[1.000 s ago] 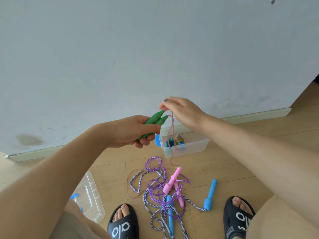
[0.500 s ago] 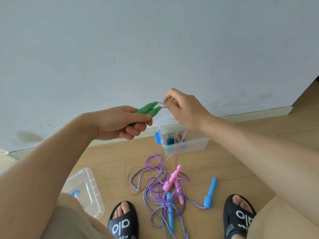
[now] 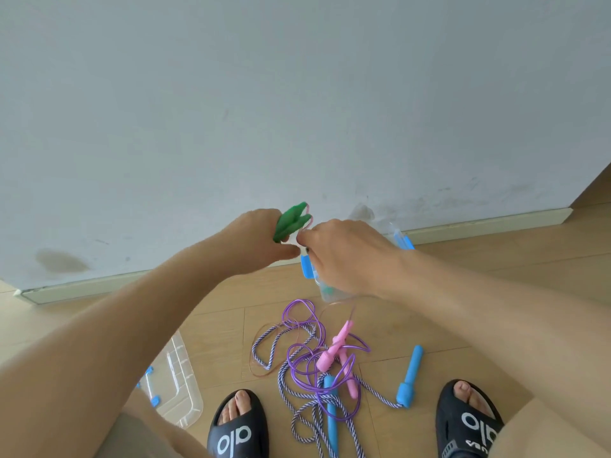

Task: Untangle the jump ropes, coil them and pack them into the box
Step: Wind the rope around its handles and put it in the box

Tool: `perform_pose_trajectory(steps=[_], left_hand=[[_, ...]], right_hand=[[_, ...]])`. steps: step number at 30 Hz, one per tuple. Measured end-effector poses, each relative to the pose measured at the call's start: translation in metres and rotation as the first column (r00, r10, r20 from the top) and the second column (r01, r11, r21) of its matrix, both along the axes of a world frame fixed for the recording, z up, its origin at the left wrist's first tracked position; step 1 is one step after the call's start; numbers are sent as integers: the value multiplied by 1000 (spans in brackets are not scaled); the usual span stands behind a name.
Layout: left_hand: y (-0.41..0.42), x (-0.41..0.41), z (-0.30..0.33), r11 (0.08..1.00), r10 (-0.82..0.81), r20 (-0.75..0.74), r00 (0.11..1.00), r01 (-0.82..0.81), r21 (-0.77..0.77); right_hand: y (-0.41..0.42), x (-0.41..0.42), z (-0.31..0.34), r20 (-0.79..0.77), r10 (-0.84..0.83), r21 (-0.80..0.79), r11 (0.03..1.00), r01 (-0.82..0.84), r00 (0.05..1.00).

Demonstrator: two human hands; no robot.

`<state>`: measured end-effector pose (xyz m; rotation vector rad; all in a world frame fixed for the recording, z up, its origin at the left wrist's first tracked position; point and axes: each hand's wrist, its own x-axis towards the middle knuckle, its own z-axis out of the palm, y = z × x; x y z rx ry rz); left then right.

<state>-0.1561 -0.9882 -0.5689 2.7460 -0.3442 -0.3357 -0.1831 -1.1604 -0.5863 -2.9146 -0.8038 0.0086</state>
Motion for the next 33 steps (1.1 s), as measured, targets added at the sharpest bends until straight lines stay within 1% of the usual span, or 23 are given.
perform_pose_trajectory(steps=[2, 4, 6, 9, 12, 16, 19, 22, 24, 25, 27, 29, 31, 33], left_hand=[[-7, -6, -6, 987, -108, 86, 990, 96, 126], [-10, -10, -10, 963, -186, 121, 975, 157, 217], [-11, -11, -11, 939, -234, 159, 959, 181, 292], [-15, -13, -6, 906, -311, 205, 928, 225, 359], [-14, -13, -3, 887, -370, 198, 908, 282, 365], [-12, -14, 1, 902, -372, 171, 912, 313, 296], [-13, -15, 4, 903, -386, 144, 911, 342, 261], [-15, -17, 8, 908, -386, 138, 912, 350, 231], [-17, -16, 10, 912, -382, 147, 912, 347, 216], [-18, -17, 11, 911, -384, 151, 911, 348, 219], [-18, -18, 11, 901, -402, 145, 904, 362, 241], [-17, -21, 10, 882, -428, 118, 896, 384, 274], [-17, -25, 8, 873, -438, 98, 894, 396, 285], [-18, -29, 8, 884, -436, 96, 895, 406, 232]], right_hand=[[-2, -2, 4, -7, 26, -26, 999, -26, 1000], [-4, -5, 8, -56, 41, -44, 998, -43, 998], [-10, -7, 13, -130, 39, -7, 999, -40, 991], [-17, -6, 19, -171, 48, 85, 996, -33, 984], [-24, -5, 25, -246, 52, 182, 983, -6, 968], [-33, -9, 37, -416, 46, 339, 934, 108, 908], [-36, -13, 43, -468, 40, 353, 924, 145, 883], [-38, -15, 51, -444, 24, 344, 928, 146, 896], [-36, -16, 56, -398, -8, 302, 943, 139, 917], [-35, -15, 58, -341, -16, 269, 956, 114, 940], [-32, -14, 57, -168, -2, 209, 977, 37, 986], [-30, -12, 56, 7, 24, 190, 982, -25, 1000], [-30, -9, 54, 94, 16, 226, 974, -37, 995], [-32, -3, 50, 64, -46, 322, 946, 23, 997]])
